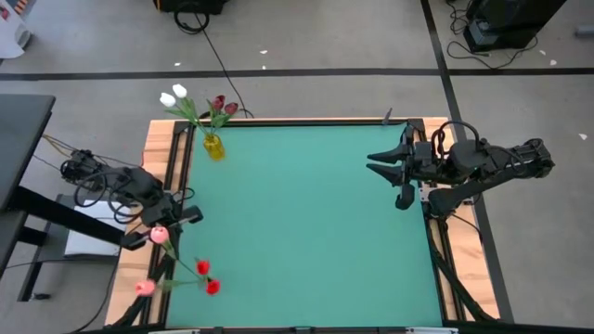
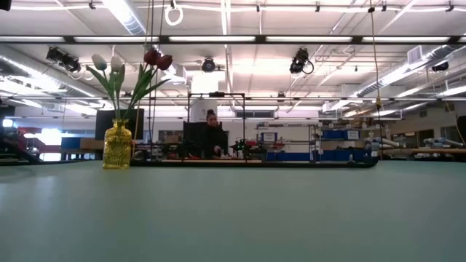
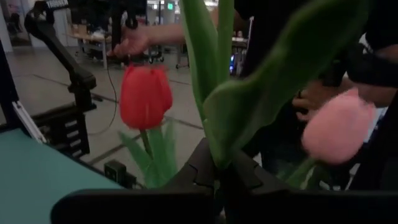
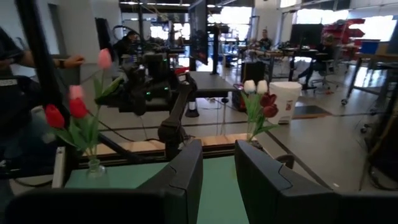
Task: Sort flowers into vase by color
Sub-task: Put the pink flower into the transparent vase
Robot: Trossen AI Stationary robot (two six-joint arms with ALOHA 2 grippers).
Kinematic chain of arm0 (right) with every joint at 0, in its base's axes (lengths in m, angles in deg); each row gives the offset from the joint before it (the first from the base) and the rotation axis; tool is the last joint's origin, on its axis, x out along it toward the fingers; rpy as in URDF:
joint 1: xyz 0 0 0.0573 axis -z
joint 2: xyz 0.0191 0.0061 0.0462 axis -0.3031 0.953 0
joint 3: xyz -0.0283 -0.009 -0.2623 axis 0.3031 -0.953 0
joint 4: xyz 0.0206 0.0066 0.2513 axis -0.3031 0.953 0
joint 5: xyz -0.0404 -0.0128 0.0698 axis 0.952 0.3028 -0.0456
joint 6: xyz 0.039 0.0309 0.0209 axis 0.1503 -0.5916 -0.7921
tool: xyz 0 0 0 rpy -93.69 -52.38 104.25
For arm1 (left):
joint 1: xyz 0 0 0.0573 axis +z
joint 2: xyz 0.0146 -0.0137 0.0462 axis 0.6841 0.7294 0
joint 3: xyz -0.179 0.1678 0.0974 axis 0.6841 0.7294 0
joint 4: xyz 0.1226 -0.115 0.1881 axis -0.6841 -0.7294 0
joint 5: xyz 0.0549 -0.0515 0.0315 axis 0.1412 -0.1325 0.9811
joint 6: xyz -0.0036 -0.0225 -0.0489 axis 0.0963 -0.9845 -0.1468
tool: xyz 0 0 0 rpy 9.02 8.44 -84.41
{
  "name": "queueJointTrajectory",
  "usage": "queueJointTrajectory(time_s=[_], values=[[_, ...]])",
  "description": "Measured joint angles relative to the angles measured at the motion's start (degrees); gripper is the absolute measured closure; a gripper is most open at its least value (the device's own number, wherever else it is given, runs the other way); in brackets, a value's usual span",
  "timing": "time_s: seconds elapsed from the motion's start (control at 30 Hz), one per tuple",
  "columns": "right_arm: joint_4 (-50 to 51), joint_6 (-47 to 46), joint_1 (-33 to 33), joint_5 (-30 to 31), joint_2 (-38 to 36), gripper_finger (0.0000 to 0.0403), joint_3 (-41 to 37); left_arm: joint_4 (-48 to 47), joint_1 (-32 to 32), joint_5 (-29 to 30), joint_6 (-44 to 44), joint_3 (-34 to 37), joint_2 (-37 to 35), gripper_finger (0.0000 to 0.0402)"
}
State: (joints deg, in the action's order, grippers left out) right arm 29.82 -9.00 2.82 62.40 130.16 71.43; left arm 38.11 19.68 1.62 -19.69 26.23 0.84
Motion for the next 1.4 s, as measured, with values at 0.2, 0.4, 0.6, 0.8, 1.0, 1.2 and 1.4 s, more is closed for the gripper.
queueJointTrajectory(time_s=[0.2, 0.4, 0.6, 0.8, 1.0, 1.2, 1.4], values=[[-1.42, 1.59, 0.02, 3.20, 0.00, 0.0299, 0.00, -5.63, 0.00, 0.28, 1.39, 0.00, 0.02, 0.0372], [-1.72, 2.33, 0.02, 4.00, -0.16, 0.0299, 0.00, -5.83, 0.00, 3.28, -2.87, 0.00, 0.00, 0.0320], [-1.05, 2.33, 0.00, 4.00, -0.17, 0.0299, 0.00, -6.70, -0.02, 5.24, -7.78, 0.00, 0.00, 0.0261], [-1.35, 2.23, 0.00, 4.00, -0.17, 0.0299, 0.00, -8.29, -0.02, 5.97, -8.30, 0.00, -0.05, 0.0197], [-1.72, 0.00, 0.00, 3.99, -0.32, 0.0299, 0.00, -11.21, 0.08, 6.25, -7.97, -2.60, -0.16, 0.0169], [-2.48, -1.80, 0.02, 3.66, -1.70, 0.0299, -0.01, -17.34, 1.41, 11.50, -7.40, -7.80, -1.22, 0.0169], [-2.98, -1.82, 0.01, 1.88, -2.99, 0.0299, -0.02, -18.99, 2.52, 14.12, -7.79, -9.91, -4.54, 0.0169]])
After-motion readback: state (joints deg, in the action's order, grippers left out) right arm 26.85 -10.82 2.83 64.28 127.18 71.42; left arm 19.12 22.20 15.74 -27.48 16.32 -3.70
